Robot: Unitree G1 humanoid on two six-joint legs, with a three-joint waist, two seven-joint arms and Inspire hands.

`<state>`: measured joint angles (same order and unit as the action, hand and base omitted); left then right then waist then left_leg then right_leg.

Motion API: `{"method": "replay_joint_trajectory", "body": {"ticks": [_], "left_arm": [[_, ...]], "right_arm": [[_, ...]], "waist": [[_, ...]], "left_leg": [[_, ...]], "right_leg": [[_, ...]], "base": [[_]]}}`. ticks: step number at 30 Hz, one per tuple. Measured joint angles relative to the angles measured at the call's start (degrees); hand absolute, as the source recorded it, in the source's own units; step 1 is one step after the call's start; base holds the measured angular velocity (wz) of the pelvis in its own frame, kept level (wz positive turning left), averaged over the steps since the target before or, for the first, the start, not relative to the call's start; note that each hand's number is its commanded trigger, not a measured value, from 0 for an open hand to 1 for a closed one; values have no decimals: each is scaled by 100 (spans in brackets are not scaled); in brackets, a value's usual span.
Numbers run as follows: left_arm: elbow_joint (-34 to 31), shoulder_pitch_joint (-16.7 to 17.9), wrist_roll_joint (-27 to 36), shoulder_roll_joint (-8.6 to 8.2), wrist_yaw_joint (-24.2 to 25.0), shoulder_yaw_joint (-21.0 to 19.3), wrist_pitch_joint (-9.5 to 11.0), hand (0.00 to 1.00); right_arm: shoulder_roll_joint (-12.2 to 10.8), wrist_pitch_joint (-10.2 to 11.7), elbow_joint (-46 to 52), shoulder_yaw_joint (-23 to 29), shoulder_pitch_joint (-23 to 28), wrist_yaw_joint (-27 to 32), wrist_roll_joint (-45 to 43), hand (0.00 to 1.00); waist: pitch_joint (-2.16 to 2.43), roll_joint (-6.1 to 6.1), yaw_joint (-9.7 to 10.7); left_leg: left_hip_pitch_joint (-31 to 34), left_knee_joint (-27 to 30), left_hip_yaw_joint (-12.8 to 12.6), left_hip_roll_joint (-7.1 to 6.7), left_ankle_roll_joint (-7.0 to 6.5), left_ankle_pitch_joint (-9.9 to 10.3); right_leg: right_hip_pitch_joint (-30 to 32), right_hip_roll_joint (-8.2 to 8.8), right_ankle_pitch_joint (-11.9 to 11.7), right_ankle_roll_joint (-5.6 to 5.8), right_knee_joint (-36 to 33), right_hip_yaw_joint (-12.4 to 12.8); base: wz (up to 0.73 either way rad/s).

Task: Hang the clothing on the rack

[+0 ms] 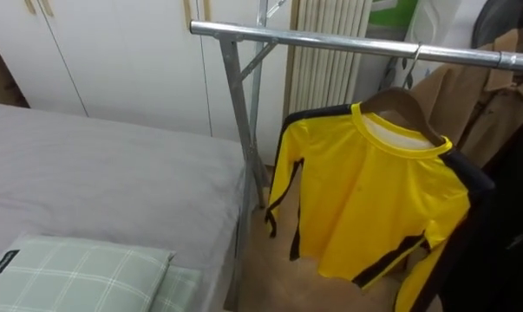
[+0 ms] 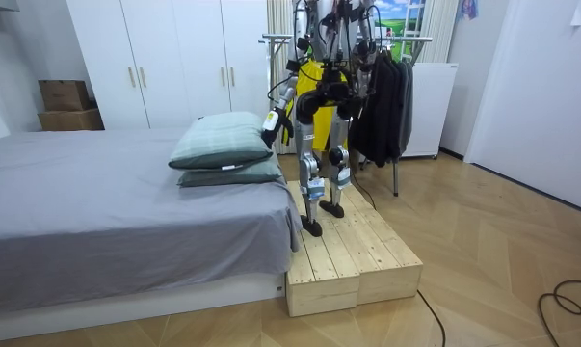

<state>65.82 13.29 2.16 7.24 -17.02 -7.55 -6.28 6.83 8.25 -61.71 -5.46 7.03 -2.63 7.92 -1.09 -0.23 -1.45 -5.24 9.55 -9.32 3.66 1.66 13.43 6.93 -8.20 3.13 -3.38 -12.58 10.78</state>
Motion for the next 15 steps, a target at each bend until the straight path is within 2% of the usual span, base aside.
{"method": "replay_joint_trajectory", "body": {"ticks": [4,15], "left_arm": [[5,0,1,-6,-2,11,0,0],[5,2,2,-14,0,3,0,0]], "right_arm": [[2,-5,-295,0,-20,6,325,0],[2,-7,-319,6,-26,20,400,0]], "waist": [[-5,9,0],[-12,39,0]], "left_leg": [[1,0,-2,-5,0,0],[-1,4,2,-12,-1,0]], "right_leg": [[2,1,0,0,4,12],[-6,7,0,0,-5,-1]], "base": [[0],[0]]}}
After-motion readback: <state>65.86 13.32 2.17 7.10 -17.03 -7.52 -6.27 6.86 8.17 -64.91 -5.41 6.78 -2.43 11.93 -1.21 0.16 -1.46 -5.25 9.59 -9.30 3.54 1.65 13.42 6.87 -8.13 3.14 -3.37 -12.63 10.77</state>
